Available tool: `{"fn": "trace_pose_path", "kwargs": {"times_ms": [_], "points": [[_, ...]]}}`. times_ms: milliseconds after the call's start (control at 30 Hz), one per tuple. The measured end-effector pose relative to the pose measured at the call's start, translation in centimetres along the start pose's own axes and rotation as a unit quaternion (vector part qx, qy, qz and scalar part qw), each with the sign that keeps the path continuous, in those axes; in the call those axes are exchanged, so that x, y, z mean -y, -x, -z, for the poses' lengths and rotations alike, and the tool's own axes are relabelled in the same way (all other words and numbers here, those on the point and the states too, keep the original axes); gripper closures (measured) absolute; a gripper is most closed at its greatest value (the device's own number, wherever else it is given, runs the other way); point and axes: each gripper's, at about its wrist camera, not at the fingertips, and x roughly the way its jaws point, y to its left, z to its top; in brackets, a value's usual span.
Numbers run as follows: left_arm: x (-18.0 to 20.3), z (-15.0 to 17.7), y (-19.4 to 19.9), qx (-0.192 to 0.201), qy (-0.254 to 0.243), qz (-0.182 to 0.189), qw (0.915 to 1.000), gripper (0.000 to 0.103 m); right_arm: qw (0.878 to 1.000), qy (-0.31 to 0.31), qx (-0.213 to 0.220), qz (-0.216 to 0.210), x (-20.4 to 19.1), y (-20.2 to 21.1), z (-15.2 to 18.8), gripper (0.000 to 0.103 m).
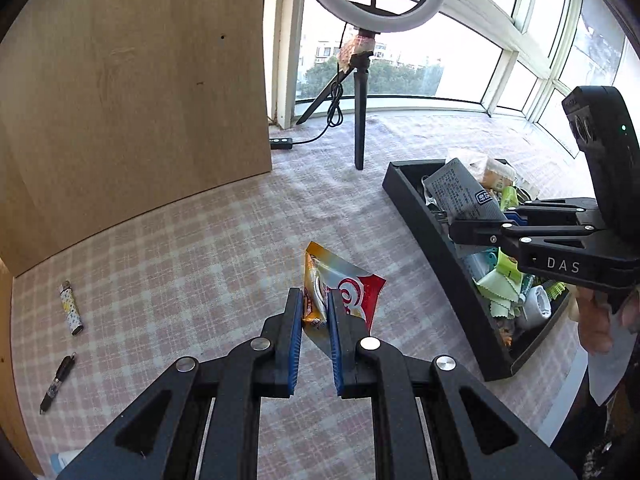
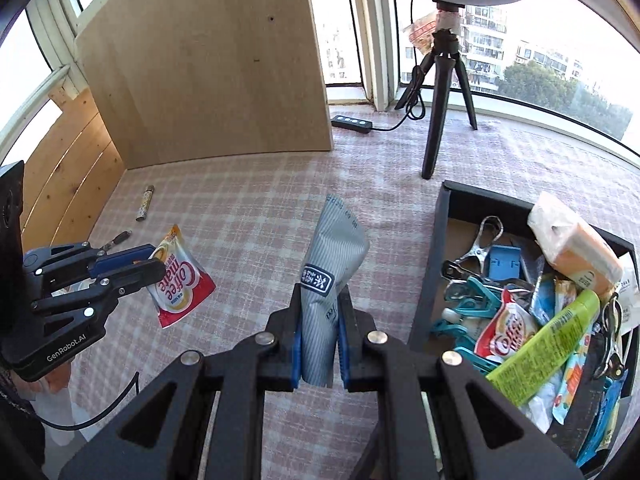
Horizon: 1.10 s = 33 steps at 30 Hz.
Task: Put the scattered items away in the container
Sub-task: 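Carry the coffee packet and grey sachet over the black tray with both tools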
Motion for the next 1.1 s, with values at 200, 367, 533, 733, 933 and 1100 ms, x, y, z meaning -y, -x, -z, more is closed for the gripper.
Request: {"fn": "trace_pose_path", "kwargs": {"times_ms": [200,367,533,733,933,1100], "points": [[5.4,-2.3,-1.0,0.001,-0.041,0.038,0.9984,0.092,0.997,-0.061,0.030,0.041,6.4,4.9,1.7,0.089],[10.4,-3.6,-1.6,0.006,-0.075,0.075,0.9943,0.092,0.990,-0.106,0.046,0.085,11.8,8.5,3.7,0.089],[14.6,-5.0,-3.0,0.003,-0.093,0.109,0.9896,0.092,0.981,-0.143,0.050,0.118,16.0,11.0,6.1,0.089],[18.5,-6.3,-4.0,0.000,-0.108,0.135,0.9849,0.092,0.974,-0.175,0.047,0.139,19.3,12.1,8.0,0.089],[21.8,-7.4,-5.2,-0.006,-0.119,0.151,0.9813,0.092,0.969,-0.192,0.041,0.148,21.4,12.2,8.8,0.089],[24.1,-8.2,-6.0,-0.008,-0.132,0.162,0.9780,0.088,0.970,-0.190,0.033,0.147,22.0,11.7,8.8,0.086]]}}
